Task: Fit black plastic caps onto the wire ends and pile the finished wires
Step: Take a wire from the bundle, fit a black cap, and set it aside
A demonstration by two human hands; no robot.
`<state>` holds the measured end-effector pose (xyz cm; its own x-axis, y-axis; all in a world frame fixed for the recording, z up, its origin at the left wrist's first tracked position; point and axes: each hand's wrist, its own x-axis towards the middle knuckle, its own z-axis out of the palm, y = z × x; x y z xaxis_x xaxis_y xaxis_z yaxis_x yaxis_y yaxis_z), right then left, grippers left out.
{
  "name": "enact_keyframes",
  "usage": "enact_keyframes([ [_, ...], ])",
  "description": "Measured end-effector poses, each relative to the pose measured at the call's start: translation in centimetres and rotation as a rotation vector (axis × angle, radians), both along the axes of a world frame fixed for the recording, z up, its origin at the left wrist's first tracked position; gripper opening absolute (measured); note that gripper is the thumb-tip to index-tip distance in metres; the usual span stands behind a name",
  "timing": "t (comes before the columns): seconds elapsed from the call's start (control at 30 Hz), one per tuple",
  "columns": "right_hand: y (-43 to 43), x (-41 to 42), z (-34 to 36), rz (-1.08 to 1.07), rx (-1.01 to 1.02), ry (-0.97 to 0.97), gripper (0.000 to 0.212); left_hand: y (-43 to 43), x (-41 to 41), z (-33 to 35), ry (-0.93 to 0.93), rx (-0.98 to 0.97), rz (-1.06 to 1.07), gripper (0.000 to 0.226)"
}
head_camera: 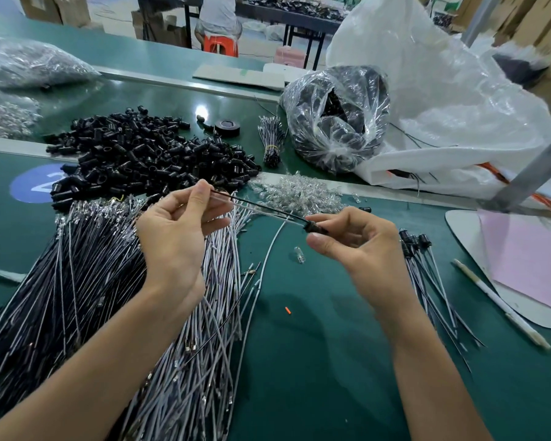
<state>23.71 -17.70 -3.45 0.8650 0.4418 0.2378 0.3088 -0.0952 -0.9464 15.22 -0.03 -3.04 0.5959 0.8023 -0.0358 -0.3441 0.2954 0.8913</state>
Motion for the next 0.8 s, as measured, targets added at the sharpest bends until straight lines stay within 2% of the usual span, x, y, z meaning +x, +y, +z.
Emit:
enact_keyframes([
  [0.17,-0.2,0.0,0.3,0.020,0.068,0.101,0.023,-0.1,0.1,-0.1,-0.004,0.049,-0.007,0.011],
  [0.27,-0.1,-0.1,0.3,0.053,0.219,0.198,0.016,-0.1,0.2,-0.2,-0.001,0.076,-0.031,0.011],
  [0.4,0.2,-0.4,0.2,0.109,0.371,0.250,0.024,-0.2,0.2,-0.5,0.011,0.074,-0.061,0.010],
  [0.63,0.8,-0.2,0.0,-0.058,0.536,0.232,0.013,-1.0,0.3,-0.4,-0.008,0.082,-0.093,0.011],
  [0.7,0.9,-0.3,0.1,-0.060,0.627,0.277,0.015,-1.2,0.1,-0.5,-0.008,0.071,-0.136,0.011],
  [0.8,0.6,-0.1,0.5,-0.002,0.807,0.419,0.010,-1.3,-0.1,-0.6,0.041,0.114,-0.331,0.015],
])
